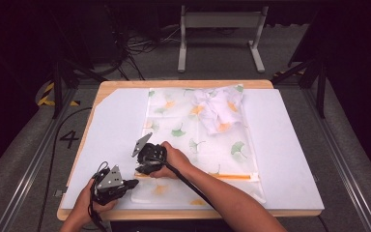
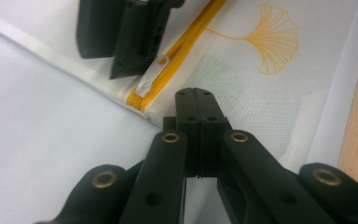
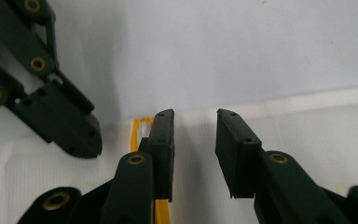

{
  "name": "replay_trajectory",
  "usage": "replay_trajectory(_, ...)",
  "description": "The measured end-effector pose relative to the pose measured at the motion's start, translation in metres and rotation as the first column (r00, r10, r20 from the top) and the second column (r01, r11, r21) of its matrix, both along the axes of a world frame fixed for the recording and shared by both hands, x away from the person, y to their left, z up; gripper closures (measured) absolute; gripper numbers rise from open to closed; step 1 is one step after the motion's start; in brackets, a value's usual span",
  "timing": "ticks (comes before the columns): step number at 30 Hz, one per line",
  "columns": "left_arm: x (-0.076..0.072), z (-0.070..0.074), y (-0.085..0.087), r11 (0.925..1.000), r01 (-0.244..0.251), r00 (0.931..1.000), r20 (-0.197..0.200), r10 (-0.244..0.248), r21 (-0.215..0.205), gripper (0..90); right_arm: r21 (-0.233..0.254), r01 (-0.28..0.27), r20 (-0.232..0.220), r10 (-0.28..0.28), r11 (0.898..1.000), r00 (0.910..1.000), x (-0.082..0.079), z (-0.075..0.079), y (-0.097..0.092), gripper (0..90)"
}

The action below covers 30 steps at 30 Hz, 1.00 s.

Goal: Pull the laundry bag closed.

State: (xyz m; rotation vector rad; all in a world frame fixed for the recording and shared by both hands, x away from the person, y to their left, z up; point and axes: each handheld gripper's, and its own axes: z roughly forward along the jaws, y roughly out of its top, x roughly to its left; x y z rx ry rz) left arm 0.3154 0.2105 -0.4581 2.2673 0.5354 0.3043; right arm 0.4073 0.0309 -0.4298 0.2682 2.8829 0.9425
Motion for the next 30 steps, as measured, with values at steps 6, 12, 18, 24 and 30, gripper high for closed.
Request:
replay_trajectory(6,0.0,0.0,0.001,1.0,-0.004,1.0,-0.005,0.004,-0.006,90.0,0.011,-0.034,-0.004,0.034,0.999,0.9994,-0.004,0.009,-0.008,67.1)
replay_trajectory(12,0.0,0.0,0.001,1.0,-0.004,1.0,-0.003,0.004,-0.008,90.0,-0.009,-0.111,-0.028,0.111,0.994,0.9934,-0.012,0.017,-0.002,64.6)
replay_trajectory(18,0.0,0.0,0.001,1.0,-0.004,1.0,-0.003,0.004,-0.008,90.0,-0.074,-0.128,-0.038,0.125,0.989,0.9914,-0.014,0.012,0.006,63.4)
replay_trajectory(24,0.0,-0.001,0.001,0.9999,-0.002,1.0,-0.008,0.002,-0.011,90.0,-0.156,-0.126,-0.057,0.118,0.98,0.9914,-0.012,0.007,0.013,77.9)
replay_trajectory(30,0.001,-0.001,0.002,0.9999,0.001,1.0,-0.009,-0.001,-0.011,90.0,-0.168,-0.136,-0.051,0.129,0.976,0.9903,-0.014,0.007,0.012,83.3)
